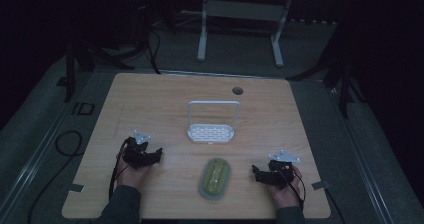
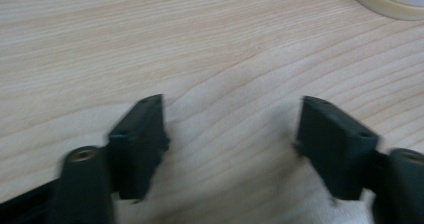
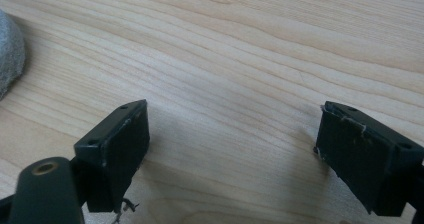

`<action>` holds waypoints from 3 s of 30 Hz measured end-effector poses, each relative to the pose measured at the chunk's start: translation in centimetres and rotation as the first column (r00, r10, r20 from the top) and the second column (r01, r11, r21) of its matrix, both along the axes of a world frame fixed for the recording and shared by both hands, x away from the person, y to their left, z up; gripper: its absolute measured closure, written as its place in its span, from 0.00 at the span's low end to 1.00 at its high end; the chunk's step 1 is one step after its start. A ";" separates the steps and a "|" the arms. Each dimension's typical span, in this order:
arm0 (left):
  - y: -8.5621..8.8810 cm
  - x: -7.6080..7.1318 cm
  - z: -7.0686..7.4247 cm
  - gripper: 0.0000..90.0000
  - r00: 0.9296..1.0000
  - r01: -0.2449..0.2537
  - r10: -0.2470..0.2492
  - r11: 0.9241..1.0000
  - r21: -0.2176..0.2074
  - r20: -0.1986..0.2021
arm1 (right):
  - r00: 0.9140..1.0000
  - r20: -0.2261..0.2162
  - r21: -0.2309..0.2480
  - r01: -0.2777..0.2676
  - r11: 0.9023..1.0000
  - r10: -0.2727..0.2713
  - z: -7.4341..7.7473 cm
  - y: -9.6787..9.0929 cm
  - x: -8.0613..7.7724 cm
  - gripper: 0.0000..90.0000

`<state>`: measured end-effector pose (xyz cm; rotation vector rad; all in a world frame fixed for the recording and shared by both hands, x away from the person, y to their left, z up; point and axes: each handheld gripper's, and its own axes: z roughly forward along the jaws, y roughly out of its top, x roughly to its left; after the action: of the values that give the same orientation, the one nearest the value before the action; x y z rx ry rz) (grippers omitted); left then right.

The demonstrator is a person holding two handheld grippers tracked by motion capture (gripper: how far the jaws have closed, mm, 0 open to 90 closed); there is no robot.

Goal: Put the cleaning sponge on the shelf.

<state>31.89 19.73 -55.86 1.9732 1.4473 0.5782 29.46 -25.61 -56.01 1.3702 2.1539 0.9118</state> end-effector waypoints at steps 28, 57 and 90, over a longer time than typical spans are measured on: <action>-3.9 -2.6 5.6 0.54 0.988 0.152 -0.154 0.976 -0.154 0.003 | 1.000 -0.001 -0.001 0.002 1.000 -0.002 0.0 0.0 0.0 0.15; -9.2 -3.3 7.6 0.55 0.971 0.221 -0.232 0.965 -0.144 -0.063 | 1.000 0.000 0.000 0.002 1.000 -0.002 0.0 0.0 0.0 0.15; -13.4 -4.2 7.4 0.52 0.946 0.299 -0.314 0.942 -0.155 -0.084 | 1.000 0.000 0.000 0.002 1.000 -0.002 0.0 0.0 0.0 0.15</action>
<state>27.72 6.37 -48.47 2.0870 1.1712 0.2274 29.44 -25.61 -56.01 1.3722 2.1521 0.9106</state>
